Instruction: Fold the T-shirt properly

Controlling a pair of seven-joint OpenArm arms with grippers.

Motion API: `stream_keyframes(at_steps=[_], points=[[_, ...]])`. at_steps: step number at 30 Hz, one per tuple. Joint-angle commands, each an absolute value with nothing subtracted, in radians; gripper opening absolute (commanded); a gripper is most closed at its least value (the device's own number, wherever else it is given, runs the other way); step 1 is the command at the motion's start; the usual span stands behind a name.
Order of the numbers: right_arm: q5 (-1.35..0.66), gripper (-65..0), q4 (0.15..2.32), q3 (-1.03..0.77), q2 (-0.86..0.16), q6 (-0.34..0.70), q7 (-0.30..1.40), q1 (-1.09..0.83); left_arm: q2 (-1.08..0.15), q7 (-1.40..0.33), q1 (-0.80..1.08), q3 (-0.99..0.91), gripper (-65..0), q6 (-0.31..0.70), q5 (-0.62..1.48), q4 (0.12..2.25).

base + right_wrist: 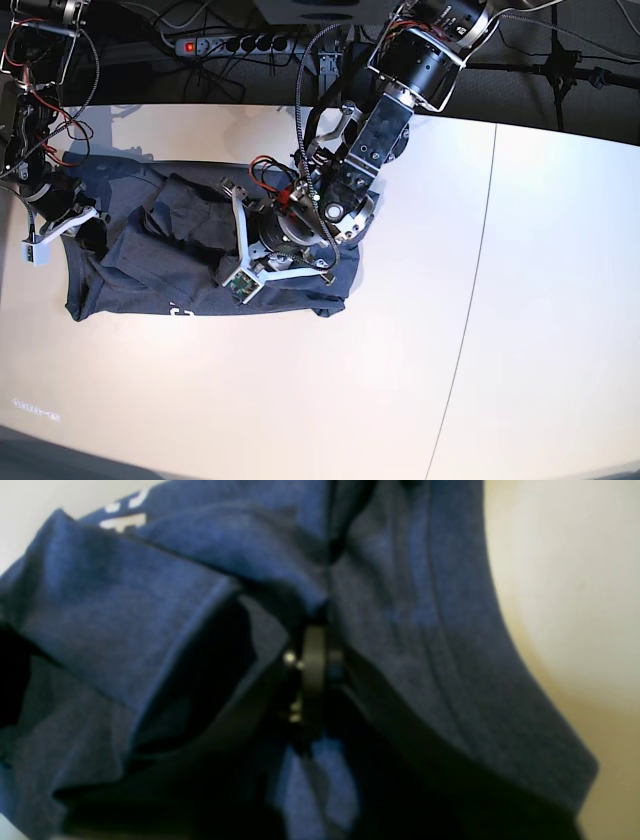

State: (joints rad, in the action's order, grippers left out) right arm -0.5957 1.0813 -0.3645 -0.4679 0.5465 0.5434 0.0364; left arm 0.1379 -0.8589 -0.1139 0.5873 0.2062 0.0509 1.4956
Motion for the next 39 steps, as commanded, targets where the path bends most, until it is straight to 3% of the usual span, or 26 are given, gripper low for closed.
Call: stream_keyframes(at_steps=[1,5,11,14,24,29,30,34,39], points=[[-0.569,-65.0,1.081,-0.366,-0.487,0.546,0.585,0.038,0.157,-0.823,-0.133,0.608,-65.0,0.206,0.063,1.51],[-0.569,-65.0,1.081,-0.366,-0.487,0.546,0.585,0.038,0.157,-0.815,-0.142,0.666,-63.8,0.205,0.039,1.51],[-0.569,-65.0,1.081,-0.366,-0.487,0.546,0.585,0.038,0.157,-0.803,-0.178,0.674,-37.2,0.204,0.027,1.51],[-0.569,-65.0,1.081,-0.366,-0.487,0.546,0.585,0.038,0.157,-0.803,-0.185,0.674,-31.8,0.202,0.05,1.51],[-0.569,-65.0,1.081,-0.366,-0.487,0.546,0.585,0.038,0.157,-0.812,-0.228,0.665,-31.9,0.202,0.038,1.681],[-0.564,-65.0,1.081,-0.366,-0.487,0.546,0.585,0.038,0.157,-0.82,-0.251,0.549,-32.2,0.202,-0.004,1.685],[-0.564,-65.0,1.081,-0.366,-0.487,0.546,0.585,0.038,0.157,-0.826,-0.248,0.52,-34.0,0.202,0.004,1.685],[-0.565,-65.0,1.081,-0.366,-0.487,0.546,0.584,0.038,0.133,-0.849,-0.225,0.44,-54.5,0.206,0.052,1.685],[-0.565,-65.0,1.081,-0.366,-0.487,0.546,0.584,0.038,0.082,-0.846,-0.152,0.432,-57.7,0.36,0.14,1.685]])
